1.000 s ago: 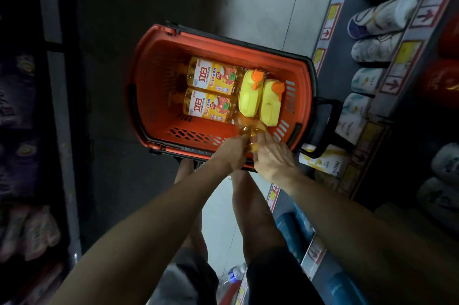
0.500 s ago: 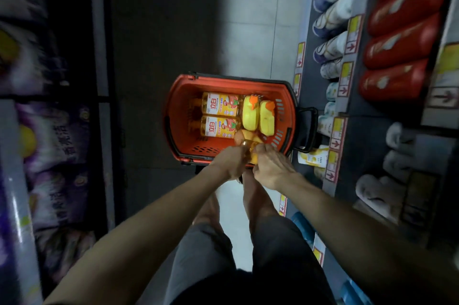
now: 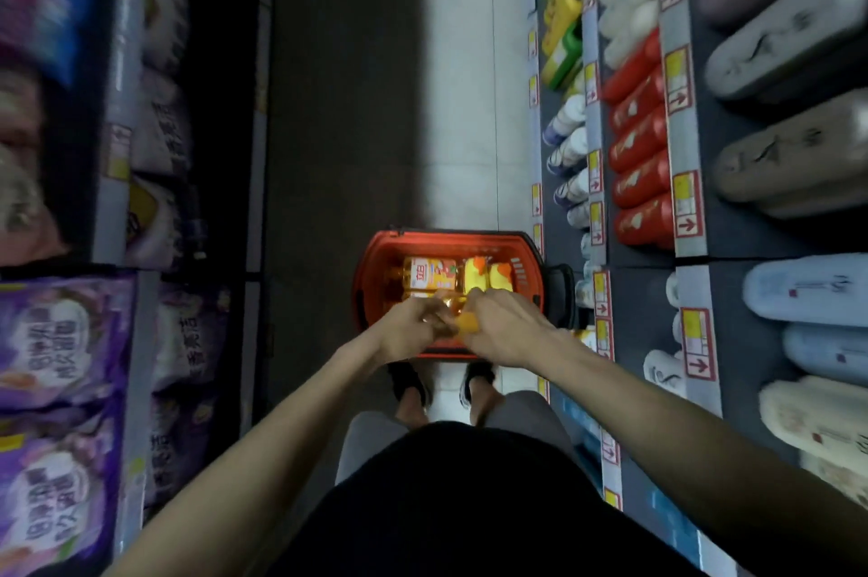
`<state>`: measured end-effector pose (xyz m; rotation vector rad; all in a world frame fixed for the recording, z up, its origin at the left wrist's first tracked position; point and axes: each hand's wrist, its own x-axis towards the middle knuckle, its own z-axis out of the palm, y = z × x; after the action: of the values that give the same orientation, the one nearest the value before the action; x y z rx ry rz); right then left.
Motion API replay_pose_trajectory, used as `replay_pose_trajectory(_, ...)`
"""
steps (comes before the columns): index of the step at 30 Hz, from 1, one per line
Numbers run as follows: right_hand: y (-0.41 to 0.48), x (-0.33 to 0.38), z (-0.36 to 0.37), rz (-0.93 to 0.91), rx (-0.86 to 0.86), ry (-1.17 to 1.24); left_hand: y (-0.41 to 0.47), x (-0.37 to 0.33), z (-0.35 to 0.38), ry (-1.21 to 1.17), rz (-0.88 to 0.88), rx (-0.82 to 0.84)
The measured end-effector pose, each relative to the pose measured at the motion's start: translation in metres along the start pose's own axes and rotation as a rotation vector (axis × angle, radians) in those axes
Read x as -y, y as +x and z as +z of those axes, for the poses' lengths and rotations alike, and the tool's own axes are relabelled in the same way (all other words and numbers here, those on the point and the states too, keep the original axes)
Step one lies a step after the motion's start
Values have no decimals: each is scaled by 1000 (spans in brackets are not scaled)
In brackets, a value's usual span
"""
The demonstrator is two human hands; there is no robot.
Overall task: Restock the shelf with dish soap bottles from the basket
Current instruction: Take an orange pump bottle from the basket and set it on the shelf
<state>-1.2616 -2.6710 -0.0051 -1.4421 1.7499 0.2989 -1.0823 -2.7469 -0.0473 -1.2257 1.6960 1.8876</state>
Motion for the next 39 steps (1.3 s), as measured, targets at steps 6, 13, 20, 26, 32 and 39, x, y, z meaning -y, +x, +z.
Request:
replay_pose_trajectory(6,-45,45,-77,-134,-119,-122,-68,-11,-60,-237,171,-159)
replay_pose_trajectory(13,-122,114,-176,-313,-347,-418,-108,-64,-82,-26,482,-157)
replay_pose_trajectory(20,-192,159,-261,-311,-502,-489,-152,-135,-94,-36,802,-287)
replay_pose_trajectory(26,-202,160,-290,-366,-618,-302,-181,-164,-103,-99,907,-398)
replay_pose_trajectory(32,-177,149,-277,-492,-687,-41,-199,-161,-113,-188,895,-516)
replay_pose_trajectory(39,-142,176,-264,-691,-676,238,-242,-154,-122,-362,892,-698)
